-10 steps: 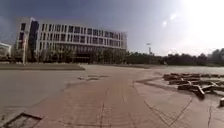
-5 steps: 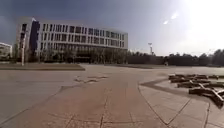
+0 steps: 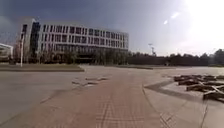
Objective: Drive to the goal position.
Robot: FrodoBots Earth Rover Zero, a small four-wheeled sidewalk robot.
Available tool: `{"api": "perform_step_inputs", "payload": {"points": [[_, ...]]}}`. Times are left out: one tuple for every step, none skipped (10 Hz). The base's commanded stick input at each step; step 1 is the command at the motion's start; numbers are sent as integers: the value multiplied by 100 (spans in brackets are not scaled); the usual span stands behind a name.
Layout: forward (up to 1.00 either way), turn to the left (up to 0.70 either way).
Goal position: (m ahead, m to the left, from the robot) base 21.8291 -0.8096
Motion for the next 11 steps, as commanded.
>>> {"api": "perform_step_inputs", "payload": {"points": [[70, 0], [70, -15], [70, -31], [70, -35], [70, -35], [70, -33], [70, -14], [70, 0], [70, 0], [70, 0], [70, 0]]}}
